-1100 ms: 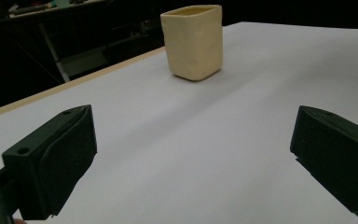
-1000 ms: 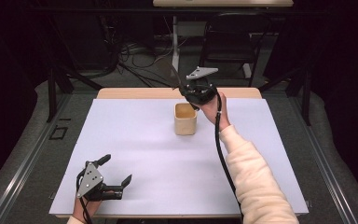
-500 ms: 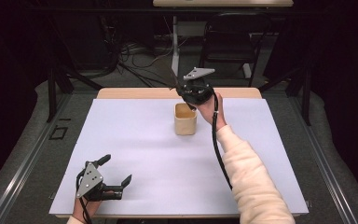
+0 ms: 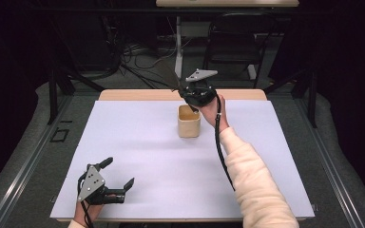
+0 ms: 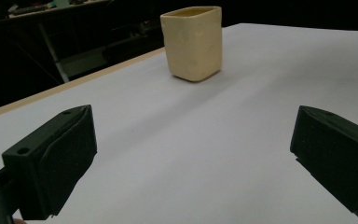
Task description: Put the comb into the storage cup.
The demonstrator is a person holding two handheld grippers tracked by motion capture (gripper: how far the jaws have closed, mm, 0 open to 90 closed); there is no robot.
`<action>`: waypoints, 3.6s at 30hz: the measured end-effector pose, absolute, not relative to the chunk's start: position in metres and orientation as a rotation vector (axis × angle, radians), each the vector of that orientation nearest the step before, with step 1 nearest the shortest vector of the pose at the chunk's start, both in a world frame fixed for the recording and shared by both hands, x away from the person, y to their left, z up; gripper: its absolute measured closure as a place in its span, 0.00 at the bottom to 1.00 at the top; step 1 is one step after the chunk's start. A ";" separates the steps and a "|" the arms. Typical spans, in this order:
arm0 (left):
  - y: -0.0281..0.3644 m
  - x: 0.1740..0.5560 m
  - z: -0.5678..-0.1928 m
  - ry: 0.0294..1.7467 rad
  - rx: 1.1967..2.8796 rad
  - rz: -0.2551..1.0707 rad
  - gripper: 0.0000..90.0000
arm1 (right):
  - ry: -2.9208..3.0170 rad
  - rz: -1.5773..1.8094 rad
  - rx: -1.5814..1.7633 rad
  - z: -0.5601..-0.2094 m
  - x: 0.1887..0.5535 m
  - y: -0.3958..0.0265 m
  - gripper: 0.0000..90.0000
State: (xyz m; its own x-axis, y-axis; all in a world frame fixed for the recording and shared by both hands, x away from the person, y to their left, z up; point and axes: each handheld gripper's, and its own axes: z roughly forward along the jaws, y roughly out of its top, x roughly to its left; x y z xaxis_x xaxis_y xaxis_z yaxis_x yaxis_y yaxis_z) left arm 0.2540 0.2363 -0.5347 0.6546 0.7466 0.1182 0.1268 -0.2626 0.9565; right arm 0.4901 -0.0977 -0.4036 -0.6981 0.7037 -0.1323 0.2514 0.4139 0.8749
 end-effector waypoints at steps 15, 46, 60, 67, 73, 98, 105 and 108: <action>0.237 0.254 -0.535 0.704 1.764 0.698 0.00 | 2.193 1.264 0.824 -0.414 0.496 -0.093 0.80; 0.238 0.254 -0.535 0.707 1.757 0.698 0.00 | 2.234 1.261 0.807 -0.434 0.494 -0.089 0.80; 0.237 0.254 -0.535 0.708 1.758 0.696 0.00 | 2.241 1.252 0.812 -0.438 0.494 -0.094 0.80; 0.238 0.255 -0.535 0.717 1.748 0.688 0.00 | 2.246 1.256 0.814 -0.441 0.494 -0.097 0.80; 0.239 0.255 -0.534 0.716 1.745 0.694 0.00 | 2.254 1.218 0.804 -0.439 0.491 -0.097 0.80; 0.239 0.254 -0.534 0.721 1.741 0.684 0.00 | 2.308 1.124 0.800 -0.461 0.494 -0.095 0.80; 0.239 0.255 -0.535 0.733 1.739 0.674 0.00 | 2.333 1.080 0.781 -0.462 0.492 -0.093 0.80; 0.239 0.255 -0.535 0.720 1.741 0.679 0.00 | 2.347 1.062 0.786 -0.462 0.492 -0.092 0.80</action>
State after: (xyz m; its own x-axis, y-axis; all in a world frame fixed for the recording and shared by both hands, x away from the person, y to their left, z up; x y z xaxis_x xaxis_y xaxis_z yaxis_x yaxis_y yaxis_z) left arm 0.2553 0.2394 -0.5349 0.6533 0.7515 0.0917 0.1355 -0.2353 0.9624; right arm 0.4917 -0.0917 -0.4621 -0.7391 0.6546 -0.1588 0.3130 0.5425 0.7796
